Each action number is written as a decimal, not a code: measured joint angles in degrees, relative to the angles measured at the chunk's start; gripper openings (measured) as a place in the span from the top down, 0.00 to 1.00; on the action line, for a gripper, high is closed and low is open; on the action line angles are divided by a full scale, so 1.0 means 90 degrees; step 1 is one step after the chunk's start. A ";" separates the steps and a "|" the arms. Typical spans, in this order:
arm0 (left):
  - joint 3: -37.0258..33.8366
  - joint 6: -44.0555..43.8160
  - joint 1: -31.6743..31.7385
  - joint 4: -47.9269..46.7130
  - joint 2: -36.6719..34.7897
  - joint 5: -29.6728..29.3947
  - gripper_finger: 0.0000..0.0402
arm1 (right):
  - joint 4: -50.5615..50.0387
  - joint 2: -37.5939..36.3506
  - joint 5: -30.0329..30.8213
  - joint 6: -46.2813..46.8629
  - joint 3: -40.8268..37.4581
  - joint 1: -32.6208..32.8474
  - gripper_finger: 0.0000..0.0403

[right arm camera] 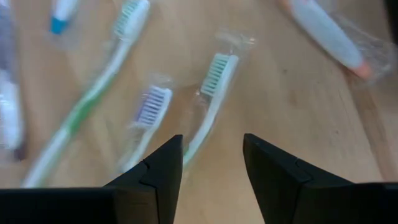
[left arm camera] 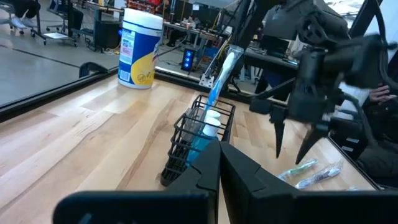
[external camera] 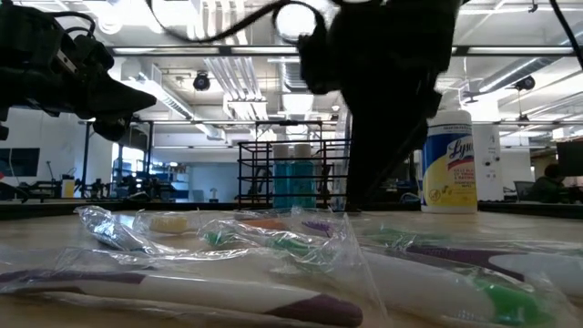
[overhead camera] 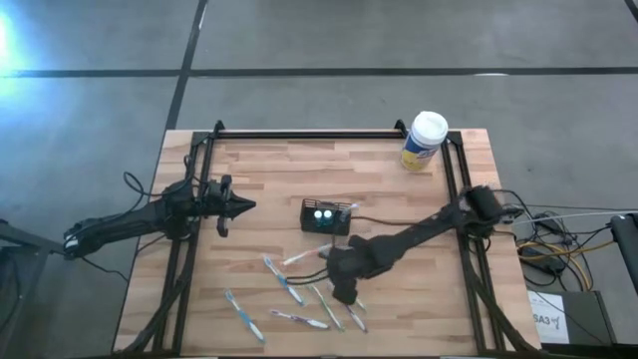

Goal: Pick & Place toothbrushing station
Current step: Put the right green toothbrush into the black mesh organizer, then put the right violet toothbrush into the black mesh organizer

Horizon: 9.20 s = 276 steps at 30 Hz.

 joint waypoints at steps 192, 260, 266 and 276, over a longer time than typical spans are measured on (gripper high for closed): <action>0.2946 0.1854 -0.0335 0.5662 0.9088 0.0305 0.87 | 0.8949 -0.4294 0.1813 -0.4443 -0.6069 -0.0209 0.88; 0.0029 0.0530 -0.0391 0.0536 -0.0270 0.0529 0.97 | 0.2816 -0.4198 0.1295 -0.1492 -0.3264 -0.0141 0.92; 0.0029 0.0534 -0.0389 0.0457 -0.0260 0.0529 0.98 | 0.0444 -0.3197 0.0896 -0.0711 -0.1659 -0.0141 0.92; 0.0029 0.0539 -0.0389 0.0452 -0.0265 0.0529 0.96 | -0.0627 -0.1363 -0.0013 0.0148 -0.0060 0.0005 0.82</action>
